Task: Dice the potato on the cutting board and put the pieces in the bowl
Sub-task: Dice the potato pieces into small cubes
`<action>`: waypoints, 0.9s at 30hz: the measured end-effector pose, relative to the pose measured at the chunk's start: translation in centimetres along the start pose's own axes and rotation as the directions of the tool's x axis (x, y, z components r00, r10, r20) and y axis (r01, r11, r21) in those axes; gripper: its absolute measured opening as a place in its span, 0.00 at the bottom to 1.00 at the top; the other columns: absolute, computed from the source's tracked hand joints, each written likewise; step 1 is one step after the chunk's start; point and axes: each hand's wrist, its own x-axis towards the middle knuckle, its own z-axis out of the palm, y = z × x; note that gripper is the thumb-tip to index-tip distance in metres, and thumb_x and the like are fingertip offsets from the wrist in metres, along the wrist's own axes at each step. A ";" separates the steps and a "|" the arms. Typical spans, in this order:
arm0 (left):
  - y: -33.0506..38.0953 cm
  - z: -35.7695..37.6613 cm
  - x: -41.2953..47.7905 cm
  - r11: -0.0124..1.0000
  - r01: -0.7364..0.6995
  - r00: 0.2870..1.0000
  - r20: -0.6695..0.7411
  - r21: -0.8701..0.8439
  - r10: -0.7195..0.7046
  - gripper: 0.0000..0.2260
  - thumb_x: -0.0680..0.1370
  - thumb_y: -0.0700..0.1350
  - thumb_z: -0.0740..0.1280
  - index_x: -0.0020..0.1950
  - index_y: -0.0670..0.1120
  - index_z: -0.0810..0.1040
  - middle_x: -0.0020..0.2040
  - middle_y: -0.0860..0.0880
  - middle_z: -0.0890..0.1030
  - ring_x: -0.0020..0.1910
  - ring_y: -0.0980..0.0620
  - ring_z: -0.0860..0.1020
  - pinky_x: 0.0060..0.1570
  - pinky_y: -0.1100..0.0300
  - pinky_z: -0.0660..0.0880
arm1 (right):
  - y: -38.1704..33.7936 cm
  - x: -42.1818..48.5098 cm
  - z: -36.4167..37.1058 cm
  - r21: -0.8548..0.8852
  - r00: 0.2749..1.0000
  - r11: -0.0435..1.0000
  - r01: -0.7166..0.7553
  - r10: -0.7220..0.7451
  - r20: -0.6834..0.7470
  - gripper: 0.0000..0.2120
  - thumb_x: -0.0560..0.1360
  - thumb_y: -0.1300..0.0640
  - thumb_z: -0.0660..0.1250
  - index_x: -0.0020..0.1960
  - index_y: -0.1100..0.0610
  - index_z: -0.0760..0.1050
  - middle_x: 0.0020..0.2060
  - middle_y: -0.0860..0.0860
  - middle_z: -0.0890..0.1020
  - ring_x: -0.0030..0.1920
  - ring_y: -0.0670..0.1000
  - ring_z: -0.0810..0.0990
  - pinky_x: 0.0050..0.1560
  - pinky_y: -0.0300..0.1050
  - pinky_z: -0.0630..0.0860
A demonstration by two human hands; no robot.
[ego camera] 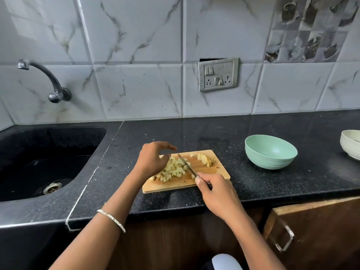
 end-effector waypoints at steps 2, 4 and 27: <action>0.4 -0.5 0.0 0.987 -0.122 0.984 0.145 0.100 0.107 0.20 0.71 0.43 0.71 0.58 0.65 0.80 0.68 0.57 0.75 0.70 0.53 0.70 0.68 0.42 0.67 | -0.3 0.0 -0.1 -0.008 0.999 1.000 0.029 -0.029 0.021 0.20 0.82 0.42 0.60 0.72 0.45 0.74 0.67 0.41 0.78 0.67 0.49 0.76 0.63 0.45 0.73; 1.3 -0.6 -0.1 0.958 -0.225 0.937 0.310 0.177 0.163 0.22 0.71 0.45 0.71 0.58 0.70 0.78 0.73 0.61 0.69 0.75 0.54 0.62 0.69 0.41 0.61 | -0.6 0.1 -0.2 -0.051 0.999 0.998 0.045 -0.044 0.023 0.19 0.82 0.42 0.60 0.71 0.44 0.75 0.65 0.43 0.80 0.64 0.51 0.78 0.61 0.48 0.76; -1.4 0.8 0.3 0.990 -0.013 0.994 0.112 0.143 -0.003 0.09 0.81 0.50 0.64 0.57 0.53 0.83 0.55 0.55 0.84 0.56 0.52 0.80 0.54 0.53 0.76 | 1.6 1.1 -2.8 -0.030 0.993 0.997 -0.075 0.072 -0.095 0.16 0.82 0.44 0.62 0.67 0.44 0.78 0.40 0.47 0.86 0.50 0.49 0.83 0.57 0.49 0.76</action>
